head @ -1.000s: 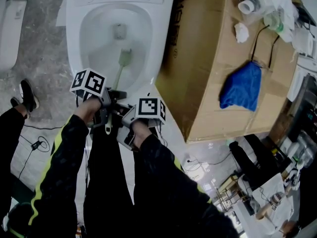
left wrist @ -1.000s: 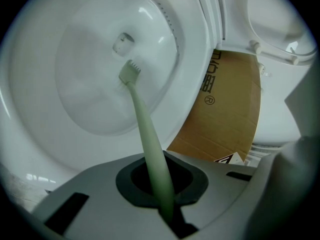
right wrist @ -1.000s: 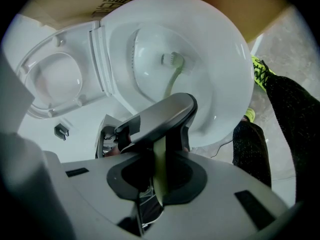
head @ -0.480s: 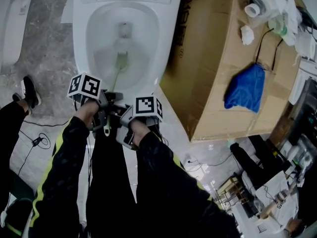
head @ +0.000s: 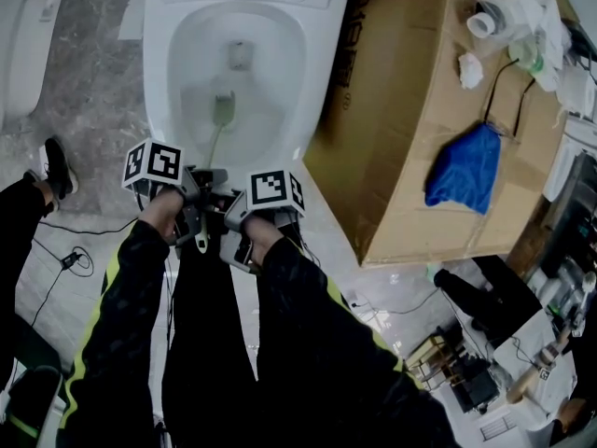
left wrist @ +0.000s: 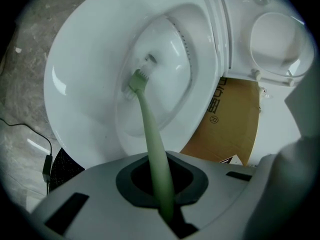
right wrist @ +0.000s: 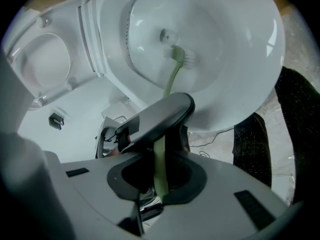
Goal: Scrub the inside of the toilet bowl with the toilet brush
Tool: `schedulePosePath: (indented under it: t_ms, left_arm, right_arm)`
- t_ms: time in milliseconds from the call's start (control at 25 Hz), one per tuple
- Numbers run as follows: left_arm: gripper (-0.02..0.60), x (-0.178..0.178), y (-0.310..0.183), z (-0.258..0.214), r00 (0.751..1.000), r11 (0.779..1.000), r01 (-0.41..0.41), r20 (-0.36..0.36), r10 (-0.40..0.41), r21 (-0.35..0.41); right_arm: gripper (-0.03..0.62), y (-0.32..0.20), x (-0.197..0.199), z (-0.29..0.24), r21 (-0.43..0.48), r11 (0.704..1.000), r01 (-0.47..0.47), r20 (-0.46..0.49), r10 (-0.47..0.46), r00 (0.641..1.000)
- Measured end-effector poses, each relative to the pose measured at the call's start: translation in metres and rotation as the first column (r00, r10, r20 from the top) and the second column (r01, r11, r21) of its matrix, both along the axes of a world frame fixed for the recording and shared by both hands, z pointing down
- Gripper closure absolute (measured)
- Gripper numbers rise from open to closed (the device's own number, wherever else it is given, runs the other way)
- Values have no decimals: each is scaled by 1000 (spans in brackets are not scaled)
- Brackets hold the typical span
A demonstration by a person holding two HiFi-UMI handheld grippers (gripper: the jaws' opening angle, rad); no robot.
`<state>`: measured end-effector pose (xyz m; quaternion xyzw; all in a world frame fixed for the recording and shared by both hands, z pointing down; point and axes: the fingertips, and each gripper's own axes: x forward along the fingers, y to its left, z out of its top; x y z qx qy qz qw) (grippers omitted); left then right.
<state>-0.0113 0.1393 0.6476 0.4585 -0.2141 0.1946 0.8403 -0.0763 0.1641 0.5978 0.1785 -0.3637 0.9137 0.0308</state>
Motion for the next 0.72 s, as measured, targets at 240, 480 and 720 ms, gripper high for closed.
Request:
schedulePosePath:
  t_ms: [240,480,720]
  left_arm:
    - [571,-6,-10,0,998,998,61,17,-61,15]
    - [571,-8,-24,4,993,992,118,27,-118,36]
    - [571,-5,-44,10,983,983,175,36,-177,60]
  right_arm:
    - [537,-5,-4,-1,18,998,63,13,-63,998]
    - [537,-16,-4,3,42,991,127,21,-128,992]
    - [537,-31,3,8,72,979,192,28,-194,981]
